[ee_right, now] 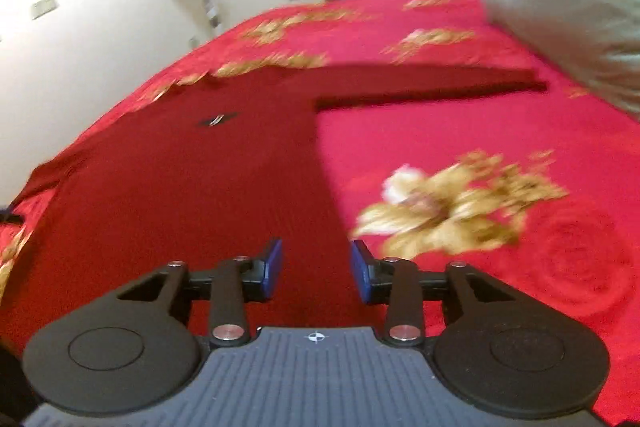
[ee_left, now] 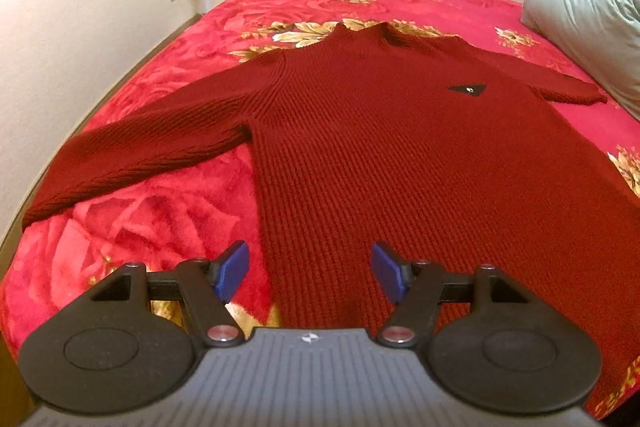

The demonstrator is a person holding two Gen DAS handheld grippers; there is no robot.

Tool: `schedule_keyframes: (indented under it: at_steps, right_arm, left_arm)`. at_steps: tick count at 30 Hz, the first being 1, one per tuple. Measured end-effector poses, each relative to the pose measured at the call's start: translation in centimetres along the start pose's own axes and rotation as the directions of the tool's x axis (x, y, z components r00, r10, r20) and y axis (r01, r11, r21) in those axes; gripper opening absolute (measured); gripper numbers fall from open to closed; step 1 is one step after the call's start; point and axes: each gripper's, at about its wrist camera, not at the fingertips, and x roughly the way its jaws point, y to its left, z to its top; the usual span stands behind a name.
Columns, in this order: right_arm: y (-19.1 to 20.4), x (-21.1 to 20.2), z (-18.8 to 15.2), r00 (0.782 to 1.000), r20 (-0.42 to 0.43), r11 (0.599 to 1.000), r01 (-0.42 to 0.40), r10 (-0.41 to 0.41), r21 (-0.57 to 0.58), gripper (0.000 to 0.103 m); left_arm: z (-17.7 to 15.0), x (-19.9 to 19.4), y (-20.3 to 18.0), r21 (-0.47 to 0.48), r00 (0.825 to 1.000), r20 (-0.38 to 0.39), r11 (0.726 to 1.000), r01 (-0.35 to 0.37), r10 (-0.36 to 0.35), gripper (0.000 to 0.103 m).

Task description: Fold small clothes

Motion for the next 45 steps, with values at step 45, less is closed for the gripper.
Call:
schedule_keyframes:
  at_steps: [45]
  right_arm:
    - [5.1, -0.5, 5.5, 0.958, 0.247, 0.987, 0.156, -0.145, -0.024, 0.042]
  left_arm:
    - [3.6, -1.0, 1.1, -0.154, 0.977, 0.17, 0.982, -0.105, 0.131, 0.072]
